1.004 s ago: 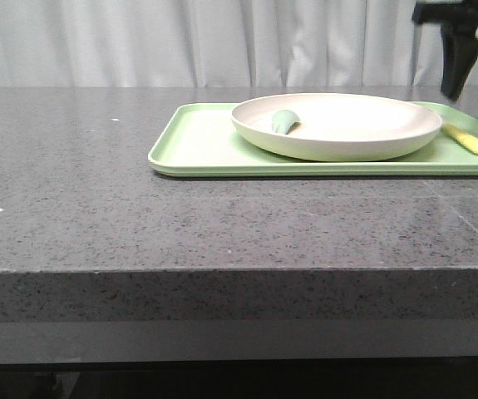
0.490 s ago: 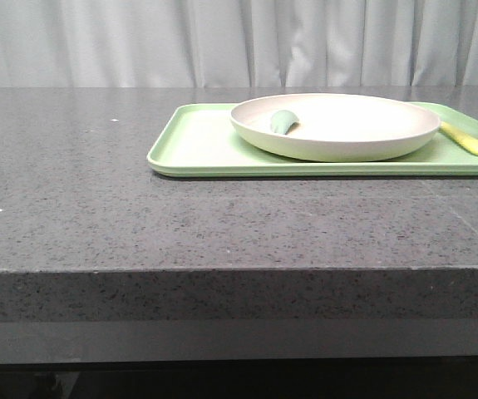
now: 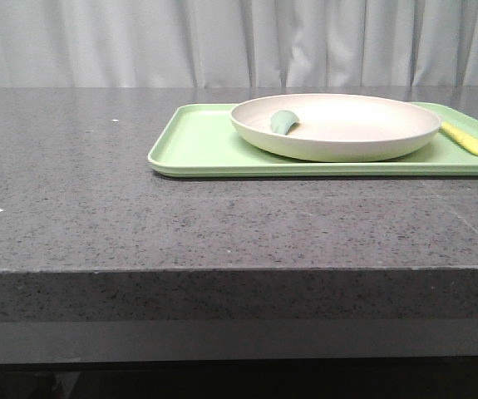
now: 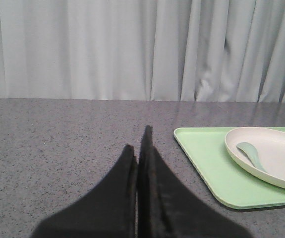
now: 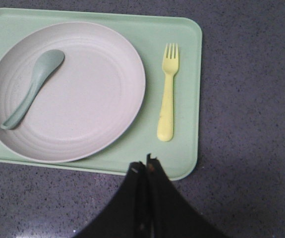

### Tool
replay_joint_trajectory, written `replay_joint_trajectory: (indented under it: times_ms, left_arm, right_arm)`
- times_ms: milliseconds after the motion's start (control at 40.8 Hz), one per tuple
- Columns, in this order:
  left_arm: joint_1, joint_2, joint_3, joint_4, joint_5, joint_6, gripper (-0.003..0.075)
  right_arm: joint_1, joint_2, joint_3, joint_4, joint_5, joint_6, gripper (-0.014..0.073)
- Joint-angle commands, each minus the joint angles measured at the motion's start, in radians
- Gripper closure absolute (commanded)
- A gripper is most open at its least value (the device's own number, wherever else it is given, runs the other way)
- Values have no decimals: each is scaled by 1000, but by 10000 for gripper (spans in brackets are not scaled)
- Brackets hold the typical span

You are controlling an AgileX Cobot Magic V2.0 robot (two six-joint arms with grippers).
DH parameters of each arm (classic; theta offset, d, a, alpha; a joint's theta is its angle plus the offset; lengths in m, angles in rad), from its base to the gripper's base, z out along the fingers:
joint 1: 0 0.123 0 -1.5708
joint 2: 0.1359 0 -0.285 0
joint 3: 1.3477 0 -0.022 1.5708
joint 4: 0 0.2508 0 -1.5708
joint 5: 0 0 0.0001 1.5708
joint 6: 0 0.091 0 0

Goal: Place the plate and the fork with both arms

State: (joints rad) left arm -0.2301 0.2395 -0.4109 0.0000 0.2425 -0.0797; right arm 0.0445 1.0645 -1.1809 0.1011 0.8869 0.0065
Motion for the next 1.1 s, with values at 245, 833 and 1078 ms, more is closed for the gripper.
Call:
replay_joint_trajectory:
  times_ms: [245, 833, 1078]
  left_arm:
    - [3, 10, -26, 0, -86, -5, 738]
    - [3, 10, -26, 0, -86, -5, 738]
    - [3, 10, -26, 0, -86, -5, 738]
  right_arm:
    - [-1, -502, 567, -19, -487, -27, 713]
    - [-1, -901, 838, -24, -692, -27, 713]
    - [-1, -901, 838, -24, -692, -27, 713]
